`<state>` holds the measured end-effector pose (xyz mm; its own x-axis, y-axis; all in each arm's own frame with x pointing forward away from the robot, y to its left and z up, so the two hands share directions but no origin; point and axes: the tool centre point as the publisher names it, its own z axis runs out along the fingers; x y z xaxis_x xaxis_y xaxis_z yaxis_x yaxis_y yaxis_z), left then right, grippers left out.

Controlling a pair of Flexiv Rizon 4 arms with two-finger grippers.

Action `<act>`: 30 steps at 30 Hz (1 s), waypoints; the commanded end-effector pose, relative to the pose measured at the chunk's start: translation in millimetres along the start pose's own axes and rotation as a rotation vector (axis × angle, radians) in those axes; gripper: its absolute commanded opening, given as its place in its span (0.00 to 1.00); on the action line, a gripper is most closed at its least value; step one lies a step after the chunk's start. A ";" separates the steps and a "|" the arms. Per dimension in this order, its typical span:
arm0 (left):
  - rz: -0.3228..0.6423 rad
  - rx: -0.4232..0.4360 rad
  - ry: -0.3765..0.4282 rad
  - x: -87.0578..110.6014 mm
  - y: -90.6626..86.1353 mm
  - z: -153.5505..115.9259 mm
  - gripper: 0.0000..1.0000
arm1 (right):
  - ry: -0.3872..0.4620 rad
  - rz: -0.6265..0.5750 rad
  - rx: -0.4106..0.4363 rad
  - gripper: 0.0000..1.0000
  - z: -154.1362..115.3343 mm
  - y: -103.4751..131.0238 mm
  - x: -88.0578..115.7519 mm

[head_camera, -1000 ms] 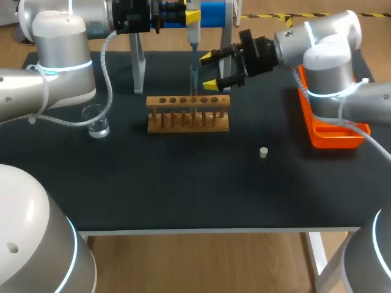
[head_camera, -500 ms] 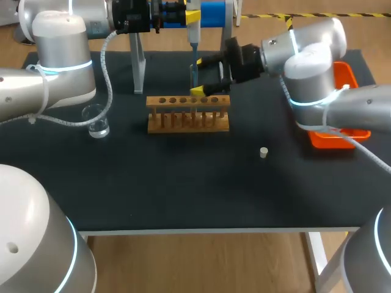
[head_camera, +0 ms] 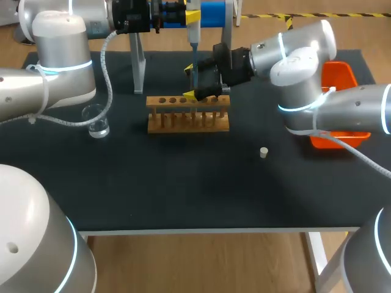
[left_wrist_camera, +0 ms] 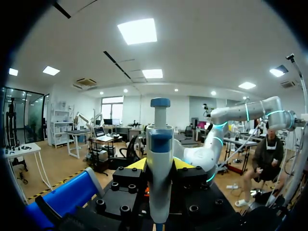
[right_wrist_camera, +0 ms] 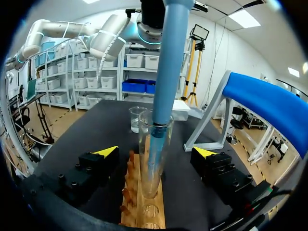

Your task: Invert the test tube, pick up the pipette, mount the tip to pipette, aspirate from beaker and dispense into the tube, eject the tip, return the pipette, and cap with the stopper.

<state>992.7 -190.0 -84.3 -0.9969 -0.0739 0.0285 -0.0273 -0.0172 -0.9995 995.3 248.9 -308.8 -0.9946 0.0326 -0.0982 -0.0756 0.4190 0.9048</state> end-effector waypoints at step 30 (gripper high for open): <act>0.000 -0.001 0.004 -0.7 -0.5 -0.6 0.00 | -0.041 -0.011 0.040 1.00 8.0 -2.1 -5.2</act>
<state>992.7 -190.0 -84.3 -0.9969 -0.0739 0.0286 -0.0274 -0.0172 -0.9995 1002.2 256.2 -314.3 -0.9900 0.0643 -0.1258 -0.0834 0.4528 0.8877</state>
